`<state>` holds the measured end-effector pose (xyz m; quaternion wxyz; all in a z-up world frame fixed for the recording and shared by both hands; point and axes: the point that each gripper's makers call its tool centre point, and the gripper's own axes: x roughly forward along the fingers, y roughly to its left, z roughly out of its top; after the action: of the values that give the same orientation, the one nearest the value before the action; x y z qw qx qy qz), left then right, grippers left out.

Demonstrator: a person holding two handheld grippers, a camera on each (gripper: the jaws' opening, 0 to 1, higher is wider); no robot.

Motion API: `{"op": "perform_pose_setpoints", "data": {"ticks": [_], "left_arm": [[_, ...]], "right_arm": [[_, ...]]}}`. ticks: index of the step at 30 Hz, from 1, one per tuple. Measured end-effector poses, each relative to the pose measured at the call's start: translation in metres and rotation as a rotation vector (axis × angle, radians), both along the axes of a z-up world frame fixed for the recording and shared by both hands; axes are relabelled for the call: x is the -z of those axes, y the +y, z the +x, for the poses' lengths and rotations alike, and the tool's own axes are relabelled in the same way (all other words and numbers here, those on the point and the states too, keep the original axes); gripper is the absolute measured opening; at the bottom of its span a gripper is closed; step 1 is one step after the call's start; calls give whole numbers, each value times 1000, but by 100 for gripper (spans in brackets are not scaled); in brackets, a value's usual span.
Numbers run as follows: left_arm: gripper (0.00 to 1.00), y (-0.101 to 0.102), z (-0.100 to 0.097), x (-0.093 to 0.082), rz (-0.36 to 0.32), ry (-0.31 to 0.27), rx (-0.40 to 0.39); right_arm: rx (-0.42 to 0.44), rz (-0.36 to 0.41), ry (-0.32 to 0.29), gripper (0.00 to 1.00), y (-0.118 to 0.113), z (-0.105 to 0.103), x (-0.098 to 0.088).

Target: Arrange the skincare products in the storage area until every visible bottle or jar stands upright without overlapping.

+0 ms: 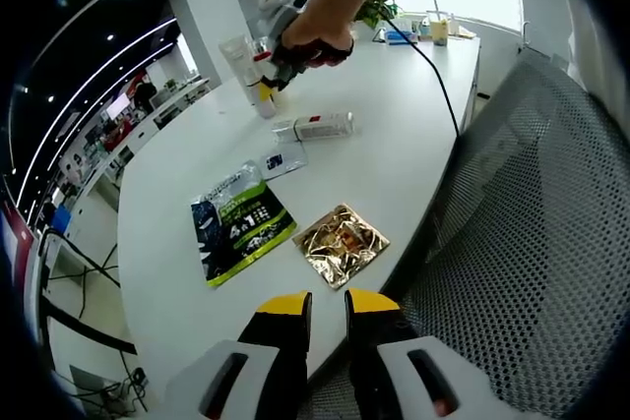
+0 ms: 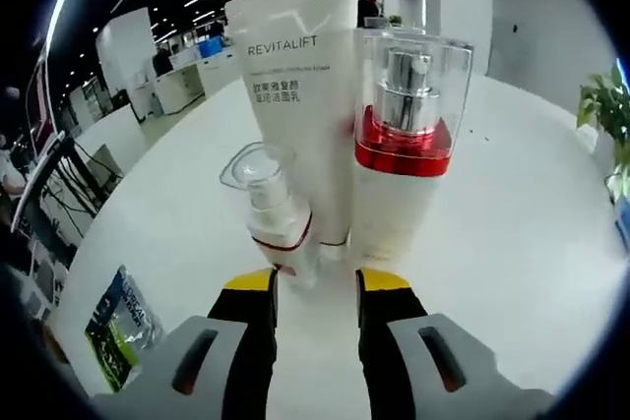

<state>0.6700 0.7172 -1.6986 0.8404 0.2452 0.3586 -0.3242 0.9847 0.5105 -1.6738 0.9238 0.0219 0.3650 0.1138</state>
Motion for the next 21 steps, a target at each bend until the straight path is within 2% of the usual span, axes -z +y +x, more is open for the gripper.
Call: {"op": "perform_pose_setpoints", "data": {"ticks": [3,7,9,11,14,17,19,21], "left_arm": [[14,0,0,0,0,-1,-1],[14,0,0,-1,0,-4,-1],[14,0,1,-2,-2,-4,-1],[14,1,1,-3,-2,-6,-1],[14,0,1,-3,-4,-9,-2],[14,1,2,-4,-4,-10,-3],[14,0,2,-4,-5,-13,-3],[14,0,2,-4,-6,-14,-2]], "right_arm": [[31,26,7,31,0,3,0],[40,21,10,30,-4,9,5],[26,22,13,31,-2,7,6],[-44,12,23,32,3,0,10],[-131,-3,20,34,10,-20,10],[-150,40,30,36,15,-39,9],[-183,70,51,37,27,-67,7],[-211,68,81,39,34,-85,10]]}}
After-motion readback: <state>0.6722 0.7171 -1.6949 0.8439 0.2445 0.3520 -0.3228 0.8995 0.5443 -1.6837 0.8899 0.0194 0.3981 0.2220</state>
